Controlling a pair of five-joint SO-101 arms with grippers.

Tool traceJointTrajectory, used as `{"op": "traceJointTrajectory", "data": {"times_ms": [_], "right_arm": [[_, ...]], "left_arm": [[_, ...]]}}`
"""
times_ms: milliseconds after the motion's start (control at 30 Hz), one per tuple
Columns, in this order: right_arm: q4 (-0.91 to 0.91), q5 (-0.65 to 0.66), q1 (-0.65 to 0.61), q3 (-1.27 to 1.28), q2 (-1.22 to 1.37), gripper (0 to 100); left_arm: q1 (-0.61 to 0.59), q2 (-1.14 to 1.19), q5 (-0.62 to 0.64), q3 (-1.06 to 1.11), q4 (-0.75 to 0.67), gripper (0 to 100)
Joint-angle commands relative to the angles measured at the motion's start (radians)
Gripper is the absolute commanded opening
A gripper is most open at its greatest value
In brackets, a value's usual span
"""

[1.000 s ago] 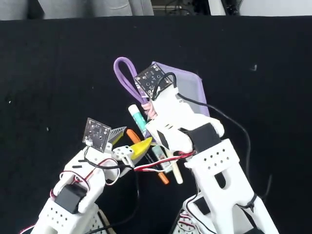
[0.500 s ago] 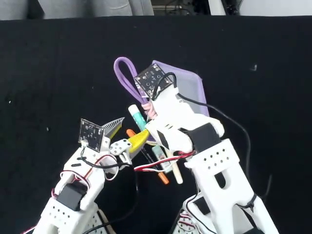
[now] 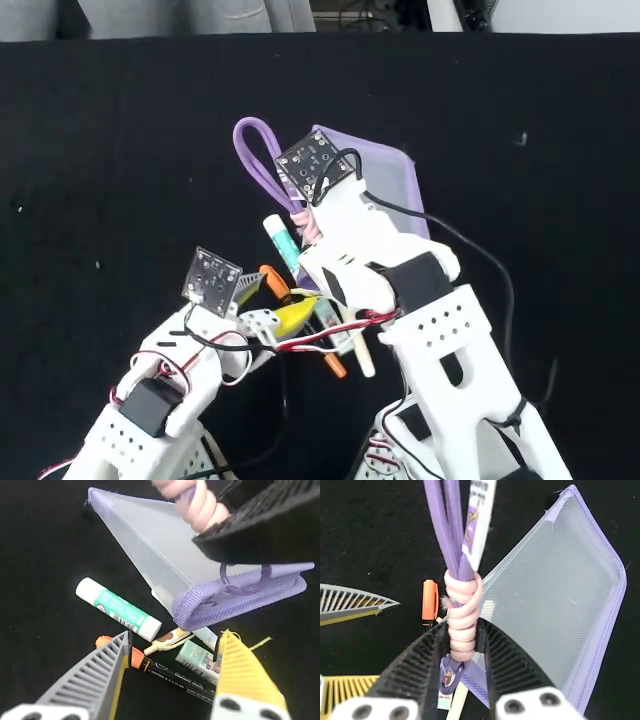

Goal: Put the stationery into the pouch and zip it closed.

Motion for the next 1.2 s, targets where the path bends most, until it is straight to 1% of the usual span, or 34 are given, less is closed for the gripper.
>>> {"op": "traceJointTrajectory", "data": {"times_ms": [0,200,700,733,900,1167], "right_arm": [[-0.018,0.003,0.018,-0.005,-0.041,1.1],[-0.018,0.003,0.018,-0.005,-0.041,1.1],[-0.018,0.002,0.018,-0.005,-0.041,1.1],[-0.018,0.002,0.018,-0.005,-0.041,1.1],[-0.018,0.002,0.018,-0.005,-0.041,1.1],[-0.018,0.002,0.018,-0.007,-0.041,1.1]], "left_arm": [[0.007,-0.005,-0.034,0.007,-0.098,28],[-0.044,-0.005,-0.044,0.039,-0.190,28],[-0.035,-0.003,-0.046,0.044,-0.189,28],[-0.035,-0.003,-0.046,0.038,-0.186,28],[-0.033,-0.002,-0.043,-0.053,-0.071,28],[-0.042,-0.002,-0.043,-0.088,-0.061,28]]}}
